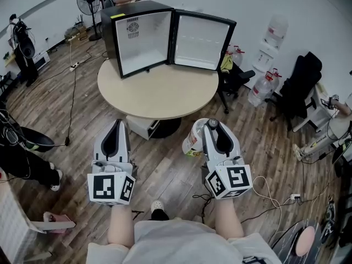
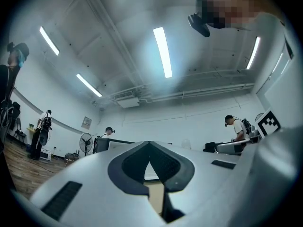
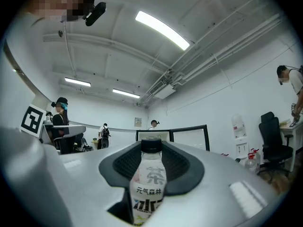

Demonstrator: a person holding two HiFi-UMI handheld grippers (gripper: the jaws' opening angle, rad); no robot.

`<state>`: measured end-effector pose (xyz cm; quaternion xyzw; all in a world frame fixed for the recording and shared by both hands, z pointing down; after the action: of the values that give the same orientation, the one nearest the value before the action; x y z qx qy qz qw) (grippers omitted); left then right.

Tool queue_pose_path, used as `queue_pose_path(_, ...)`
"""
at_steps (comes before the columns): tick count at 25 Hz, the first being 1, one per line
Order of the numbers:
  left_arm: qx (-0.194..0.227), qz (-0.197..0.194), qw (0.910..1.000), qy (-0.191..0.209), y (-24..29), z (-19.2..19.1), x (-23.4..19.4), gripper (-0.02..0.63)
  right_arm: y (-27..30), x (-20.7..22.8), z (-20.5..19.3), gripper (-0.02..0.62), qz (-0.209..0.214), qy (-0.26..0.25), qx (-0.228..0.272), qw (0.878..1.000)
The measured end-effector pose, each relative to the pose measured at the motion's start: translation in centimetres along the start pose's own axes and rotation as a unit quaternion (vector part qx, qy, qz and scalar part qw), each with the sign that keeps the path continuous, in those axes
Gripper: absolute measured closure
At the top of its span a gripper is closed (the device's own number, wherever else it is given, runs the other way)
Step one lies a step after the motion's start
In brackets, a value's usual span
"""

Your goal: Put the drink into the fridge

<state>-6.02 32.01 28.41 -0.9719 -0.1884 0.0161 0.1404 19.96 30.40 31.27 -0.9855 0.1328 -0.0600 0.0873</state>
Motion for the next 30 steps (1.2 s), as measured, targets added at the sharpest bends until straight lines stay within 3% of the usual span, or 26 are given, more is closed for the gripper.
queue_pose_path(19,0.008,-0.004,1.0000,0.000,5.6,-2.0,-8.6,0.598,9.1,-2.5,-2.4,0.453,-0.021,-0.005,0.005,1.000)
queue_pose_path(30,0.008,0.003,1.0000,-0.002,10.4,-3.9,-11.3,0.598,15.3,-0.9,-3.9,0.453,-0.017,-0.001,0.001,1.000)
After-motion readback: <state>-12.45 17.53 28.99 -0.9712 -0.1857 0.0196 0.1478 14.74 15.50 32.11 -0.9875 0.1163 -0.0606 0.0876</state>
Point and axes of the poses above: the fingertips, and each gripper's own axes: y forward along the fingers, x to its right, z out of its top, the point moved 3 cm from there along -y, backward along the fingers, and after that the axes turned 6 degrees about -z, right-handed, at the moved point
